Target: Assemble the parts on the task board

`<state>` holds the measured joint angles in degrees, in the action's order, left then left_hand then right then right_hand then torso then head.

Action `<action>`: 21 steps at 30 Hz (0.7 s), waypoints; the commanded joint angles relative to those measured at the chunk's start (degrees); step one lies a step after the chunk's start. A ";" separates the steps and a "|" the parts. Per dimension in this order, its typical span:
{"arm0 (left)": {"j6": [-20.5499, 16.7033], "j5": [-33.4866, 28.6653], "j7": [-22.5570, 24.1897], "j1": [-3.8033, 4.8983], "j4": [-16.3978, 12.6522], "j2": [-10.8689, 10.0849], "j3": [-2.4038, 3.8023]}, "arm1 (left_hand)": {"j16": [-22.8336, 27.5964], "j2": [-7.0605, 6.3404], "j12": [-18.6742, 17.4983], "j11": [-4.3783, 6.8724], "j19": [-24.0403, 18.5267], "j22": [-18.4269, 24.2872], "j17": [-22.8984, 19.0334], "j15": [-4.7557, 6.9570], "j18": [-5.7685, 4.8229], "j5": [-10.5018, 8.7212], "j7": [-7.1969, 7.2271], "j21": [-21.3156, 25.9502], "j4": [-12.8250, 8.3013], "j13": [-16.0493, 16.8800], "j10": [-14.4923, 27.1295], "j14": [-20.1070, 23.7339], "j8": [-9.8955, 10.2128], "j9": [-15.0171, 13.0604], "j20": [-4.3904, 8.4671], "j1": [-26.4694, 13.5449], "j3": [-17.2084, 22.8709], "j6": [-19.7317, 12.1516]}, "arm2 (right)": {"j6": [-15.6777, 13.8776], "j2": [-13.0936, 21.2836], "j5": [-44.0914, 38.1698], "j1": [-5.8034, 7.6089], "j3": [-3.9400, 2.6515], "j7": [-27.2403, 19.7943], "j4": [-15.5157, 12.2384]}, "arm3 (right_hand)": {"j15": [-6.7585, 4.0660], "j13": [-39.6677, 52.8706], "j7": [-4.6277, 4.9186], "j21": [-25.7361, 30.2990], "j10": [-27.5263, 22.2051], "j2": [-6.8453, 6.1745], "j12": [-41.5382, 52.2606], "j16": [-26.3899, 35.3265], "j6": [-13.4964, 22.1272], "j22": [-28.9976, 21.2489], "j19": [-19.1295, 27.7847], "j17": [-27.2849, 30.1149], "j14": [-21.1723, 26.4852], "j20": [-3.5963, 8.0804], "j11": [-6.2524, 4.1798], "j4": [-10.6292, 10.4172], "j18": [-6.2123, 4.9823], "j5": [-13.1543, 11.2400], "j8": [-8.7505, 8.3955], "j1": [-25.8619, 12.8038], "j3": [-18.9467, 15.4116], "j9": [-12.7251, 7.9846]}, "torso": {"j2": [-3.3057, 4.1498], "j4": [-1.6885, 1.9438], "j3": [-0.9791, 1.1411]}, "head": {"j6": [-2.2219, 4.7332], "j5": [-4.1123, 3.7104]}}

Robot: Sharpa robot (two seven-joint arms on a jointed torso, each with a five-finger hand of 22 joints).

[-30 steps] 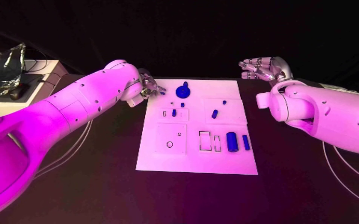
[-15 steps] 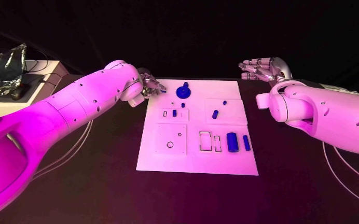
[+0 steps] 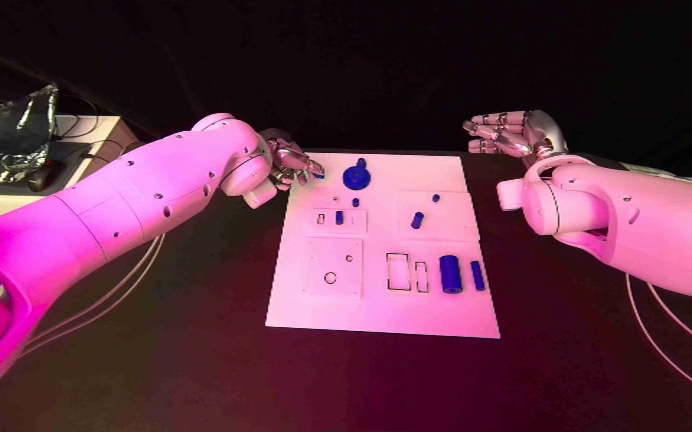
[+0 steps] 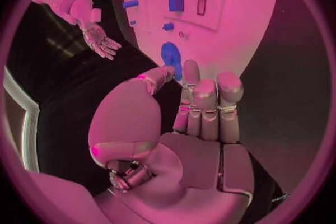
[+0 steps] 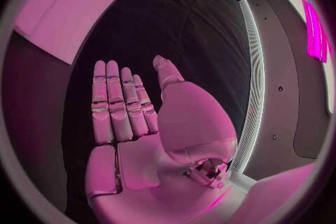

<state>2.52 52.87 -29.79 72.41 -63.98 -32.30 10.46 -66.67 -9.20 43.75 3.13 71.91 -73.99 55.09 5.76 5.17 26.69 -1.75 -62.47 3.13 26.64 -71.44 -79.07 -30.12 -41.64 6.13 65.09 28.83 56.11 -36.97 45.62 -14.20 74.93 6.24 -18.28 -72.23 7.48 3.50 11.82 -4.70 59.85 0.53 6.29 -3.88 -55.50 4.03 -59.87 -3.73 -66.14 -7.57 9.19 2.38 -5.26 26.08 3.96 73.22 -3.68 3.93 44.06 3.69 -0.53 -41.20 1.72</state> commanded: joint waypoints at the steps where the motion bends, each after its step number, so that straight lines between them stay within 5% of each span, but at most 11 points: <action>1: 1.35 1.50 -2.33 0.03 -3.58 -1.41 -0.64 | 0.24 0.27 -0.36 0.05 0.65 -0.54 0.69 0.03 -0.87 1.08 0.05 -0.91 -8.75 -0.13 -0.61 -0.77 0.52 -0.43 0.13 -0.57 7.84 0.39 | 0.98 0.09 -1.28 -0.02 -0.01 -0.58 -0.39 | -0.11 -0.09 0.03 -0.21 -0.03 -0.04 -0.15 0.29 0.28 0.02 0.23 0.07 0.28 0.07 -0.10 0.33 0.73 0.27 -0.15 -0.30 0.04 0.02 | -0.21 0.05 0.09 | -0.01 0.01; 12: 0.76 6.35 -5.01 -0.26 -11.95 -5.59 -3.02 | 0.98 0.69 0.27 0.29 1.34 -1.17 2.86 0.25 -0.88 1.20 0.31 -1.75 -10.13 0.46 -0.85 -1.60 -0.04 -2.64 0.28 -2.89 9.82 0.20 | 2.03 0.47 -3.20 0.02 -0.01 -1.95 -1.38 | 0.26 -0.14 -0.23 0.04 0.84 0.10 -2.41 0.38 -0.99 0.10 2.36 0.10 1.62 -0.48 -0.11 0.87 1.11 0.64 -0.40 -0.35 0.62 -0.04 | -0.55 0.02 0.13 | -0.33 0.23; 21: -0.90 7.88 -5.48 -1.11 -14.49 -6.45 -5.25 | 0.31 1.28 1.48 0.45 1.90 -1.90 4.22 0.41 -0.98 2.11 0.50 -2.74 -11.53 0.47 -0.70 -1.93 -1.13 -3.58 0.46 -4.81 11.16 -0.05 | 2.81 0.07 -5.37 0.12 -0.02 -2.79 -1.42 | 0.61 -0.14 -0.11 0.29 0.22 0.10 -2.55 0.41 -0.80 0.02 5.31 0.20 2.66 -0.82 0.14 1.16 2.43 0.73 -0.39 -0.53 0.94 -0.02 | -0.55 0.11 0.10 | -0.53 0.38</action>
<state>2.46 58.90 -34.51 71.41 -78.10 -38.88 5.26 -66.12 -8.41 45.04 3.35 73.33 -74.92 59.27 6.15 5.16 28.51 -1.45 -64.84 0.86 27.11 -72.22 -80.68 -31.08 -45.12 6.55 60.10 30.70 56.42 -35.75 45.82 -17.38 75.02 6.24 -19.51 -73.67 8.08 3.42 11.57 -4.38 60.38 0.53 4.06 -3.66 -56.19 4.03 -54.93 -3.61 -63.85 -8.39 9.10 3.25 -3.47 26.62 3.74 73.22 -2.81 3.93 43.49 3.79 -0.41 -41.71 2.05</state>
